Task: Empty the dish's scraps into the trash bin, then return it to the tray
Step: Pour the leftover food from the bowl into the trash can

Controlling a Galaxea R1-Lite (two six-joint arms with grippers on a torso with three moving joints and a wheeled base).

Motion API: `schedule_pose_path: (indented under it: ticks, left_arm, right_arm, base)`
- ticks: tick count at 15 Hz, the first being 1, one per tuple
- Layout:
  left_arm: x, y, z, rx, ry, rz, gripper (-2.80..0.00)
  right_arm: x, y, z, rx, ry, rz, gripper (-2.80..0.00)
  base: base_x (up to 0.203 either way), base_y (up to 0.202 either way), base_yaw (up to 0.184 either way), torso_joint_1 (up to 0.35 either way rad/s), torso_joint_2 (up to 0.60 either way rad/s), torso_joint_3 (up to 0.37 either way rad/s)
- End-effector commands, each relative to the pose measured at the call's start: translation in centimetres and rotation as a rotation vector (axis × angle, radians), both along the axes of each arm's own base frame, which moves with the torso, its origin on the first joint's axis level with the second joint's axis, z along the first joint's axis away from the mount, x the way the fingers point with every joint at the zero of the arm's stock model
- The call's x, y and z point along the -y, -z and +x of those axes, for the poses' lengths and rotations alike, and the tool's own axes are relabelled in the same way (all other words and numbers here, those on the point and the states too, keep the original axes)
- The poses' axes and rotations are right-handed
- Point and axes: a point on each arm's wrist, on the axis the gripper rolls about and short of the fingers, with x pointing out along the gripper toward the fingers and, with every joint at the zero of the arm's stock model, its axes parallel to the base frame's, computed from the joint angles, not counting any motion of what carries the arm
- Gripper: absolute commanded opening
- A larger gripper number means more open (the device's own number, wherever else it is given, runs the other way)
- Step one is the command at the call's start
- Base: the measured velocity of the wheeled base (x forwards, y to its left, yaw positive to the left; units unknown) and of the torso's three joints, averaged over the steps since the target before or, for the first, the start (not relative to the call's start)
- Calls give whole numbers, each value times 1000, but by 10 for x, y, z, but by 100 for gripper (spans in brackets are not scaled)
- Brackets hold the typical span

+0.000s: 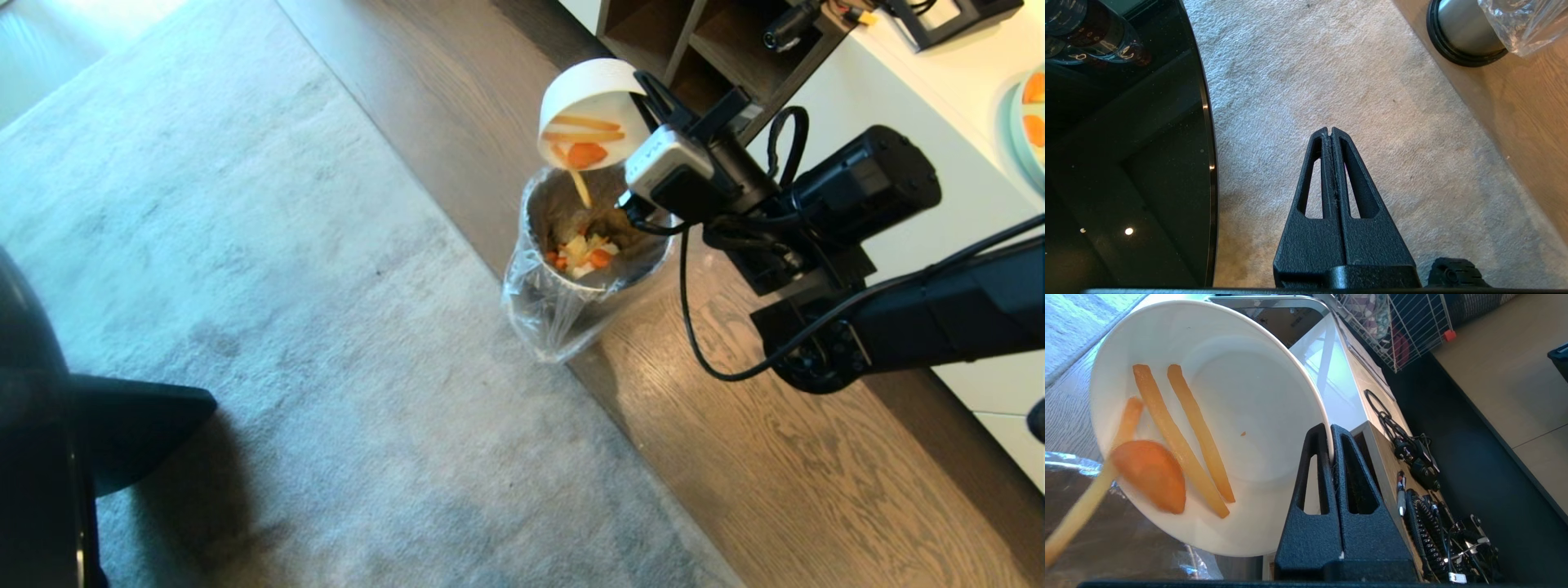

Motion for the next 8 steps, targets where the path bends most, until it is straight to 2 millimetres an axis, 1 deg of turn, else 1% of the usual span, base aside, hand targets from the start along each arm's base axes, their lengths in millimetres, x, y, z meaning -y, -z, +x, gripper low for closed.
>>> schedule_pose_path:
  ticks: [1,3,6,8]
  left_arm:
    - [0,0,0,1,0,-1,-280]
    - [0,0,0,1,0,0,-280]
    - [0,0,0,1,0,0,-280]
    - [0,0,0,1,0,0,-280]
  right_arm:
    - [3,-1,-2,28,17,-24,-280]
    - [8,0,-3,52,22,-38,-280]
    - [21,-1,2,80,74,-44,-280]
    - [22,-5,3,96,84,-40,-280]
  base:
    - [0,0,0,0,0,0]
    - [0,0,0,0,0,0]
    - [0,0,0,0,0,0]
    - [0,0,0,0,0,0]
